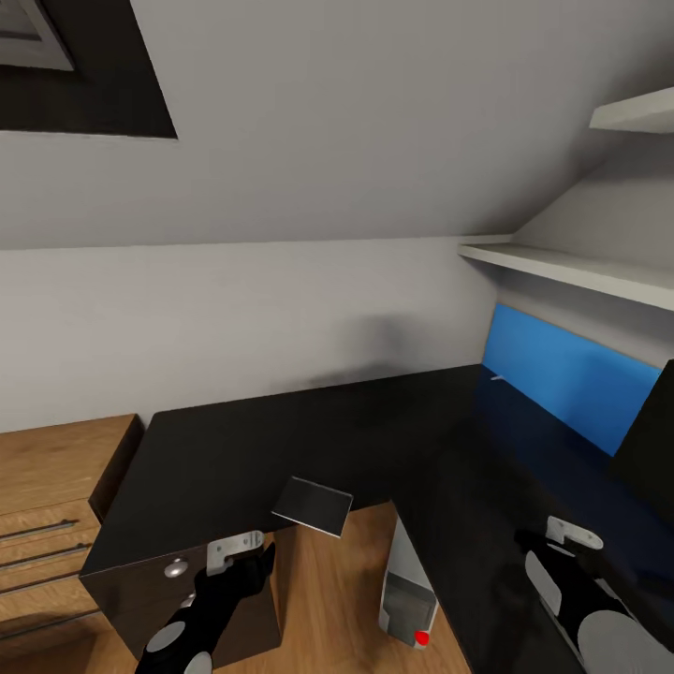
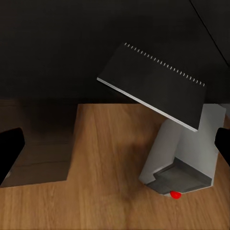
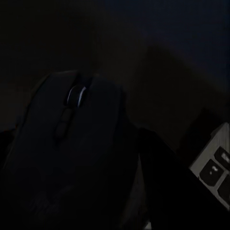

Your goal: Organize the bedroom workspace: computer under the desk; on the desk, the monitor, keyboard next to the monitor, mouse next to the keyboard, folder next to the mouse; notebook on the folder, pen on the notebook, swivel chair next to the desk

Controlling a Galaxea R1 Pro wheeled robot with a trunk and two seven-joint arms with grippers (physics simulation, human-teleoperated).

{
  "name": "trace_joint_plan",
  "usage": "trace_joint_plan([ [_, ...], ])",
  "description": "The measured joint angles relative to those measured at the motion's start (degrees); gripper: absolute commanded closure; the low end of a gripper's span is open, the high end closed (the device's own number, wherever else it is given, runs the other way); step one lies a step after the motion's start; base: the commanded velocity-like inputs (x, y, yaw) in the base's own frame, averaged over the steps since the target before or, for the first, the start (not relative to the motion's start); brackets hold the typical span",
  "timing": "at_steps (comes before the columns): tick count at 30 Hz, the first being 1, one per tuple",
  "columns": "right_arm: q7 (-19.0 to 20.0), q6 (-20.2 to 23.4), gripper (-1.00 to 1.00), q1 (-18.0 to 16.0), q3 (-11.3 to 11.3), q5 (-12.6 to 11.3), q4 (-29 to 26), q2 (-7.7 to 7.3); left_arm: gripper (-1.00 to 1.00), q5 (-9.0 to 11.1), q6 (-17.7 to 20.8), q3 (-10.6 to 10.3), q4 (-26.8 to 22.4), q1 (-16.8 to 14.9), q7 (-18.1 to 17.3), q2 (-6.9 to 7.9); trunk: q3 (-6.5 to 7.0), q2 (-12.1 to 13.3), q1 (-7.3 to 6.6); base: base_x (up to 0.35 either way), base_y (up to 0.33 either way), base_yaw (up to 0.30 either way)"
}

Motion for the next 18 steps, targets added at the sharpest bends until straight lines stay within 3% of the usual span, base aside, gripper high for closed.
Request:
trace_joint_plan([
  [3,-0.1,0.0,1.00,-2.4,0.0,0.0,4.3,-0.60,-1.00,0.1,0.1,0.0,-2.0,0.0,0.0,0.00,0.00,0.0,0.00,0.000,0.000,0.000],
  [18,-0.1,0.0,1.00,-2.7,0.0,0.0,4.7,-0.68,-1.00,0.1,0.2,-0.1,-2.2,0.0,0.0,-0.14,-2.51,-5.6,3.07,0.000,0.000,0.000],
])
